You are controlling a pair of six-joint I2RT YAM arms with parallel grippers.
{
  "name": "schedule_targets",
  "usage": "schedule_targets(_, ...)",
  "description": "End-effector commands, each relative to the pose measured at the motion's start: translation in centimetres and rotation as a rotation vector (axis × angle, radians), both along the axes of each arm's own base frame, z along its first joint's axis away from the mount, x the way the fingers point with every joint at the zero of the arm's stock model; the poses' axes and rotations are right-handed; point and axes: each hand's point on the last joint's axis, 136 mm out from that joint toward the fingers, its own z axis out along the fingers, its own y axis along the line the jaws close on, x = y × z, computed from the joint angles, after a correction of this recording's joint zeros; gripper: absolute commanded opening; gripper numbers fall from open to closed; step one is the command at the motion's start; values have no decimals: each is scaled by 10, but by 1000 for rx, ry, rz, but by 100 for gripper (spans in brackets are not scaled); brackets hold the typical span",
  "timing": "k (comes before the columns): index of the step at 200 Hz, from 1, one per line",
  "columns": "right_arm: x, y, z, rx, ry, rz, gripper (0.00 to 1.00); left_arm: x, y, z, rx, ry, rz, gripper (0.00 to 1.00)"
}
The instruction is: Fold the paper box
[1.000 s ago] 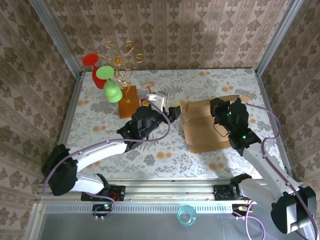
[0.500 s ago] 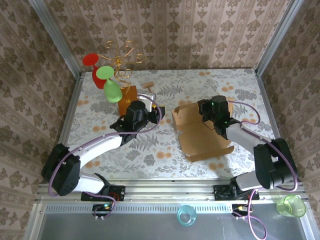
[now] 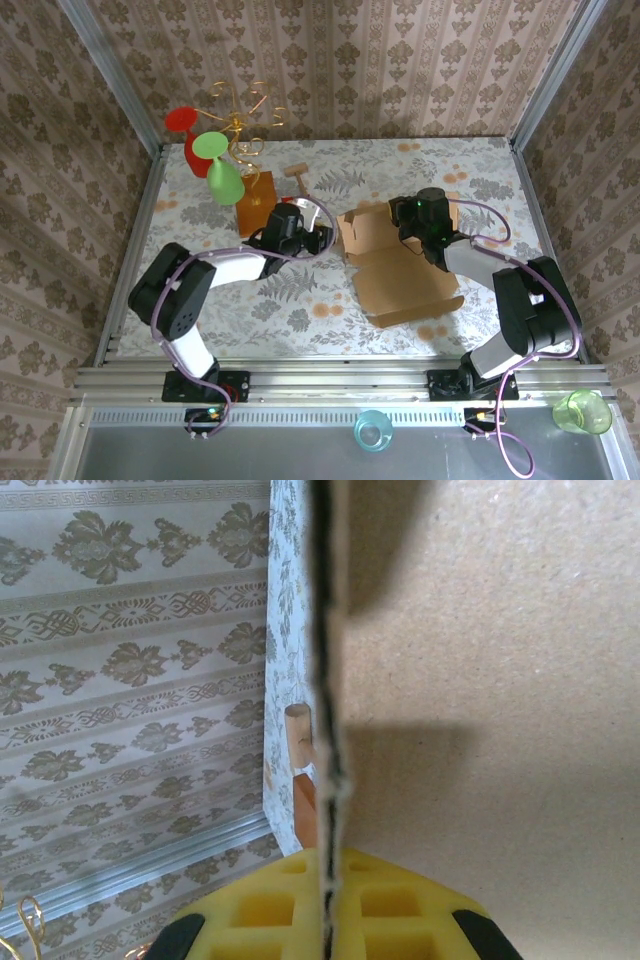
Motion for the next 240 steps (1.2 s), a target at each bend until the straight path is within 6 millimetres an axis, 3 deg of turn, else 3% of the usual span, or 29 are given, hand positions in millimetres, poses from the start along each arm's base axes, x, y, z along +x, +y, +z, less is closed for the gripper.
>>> schedule_targets(1,6,-2,12,6,-46,-1,0,-4,-20,26,-132,-67,-77,43)
schedule_targets(48,5,-1,25,22,-142,35,0,-17,-39,31,-148,-99,-100,45)
schedule_targets(81,1,0,27,49,-221,66,0,-18,-49,19,-88,-91,-104,46)
schedule_targets(128,-1,0,19,55,-219,89,0,-12,-55,8,-40,-121,-87,45)
schedule_targets(221,1,3,0,75,-198,102,0,-1,-66,-4,63,-199,-21,33)
schedule_targets(240,0,2,-3,78,-197,100,0,3,-66,-5,69,-203,5,35)
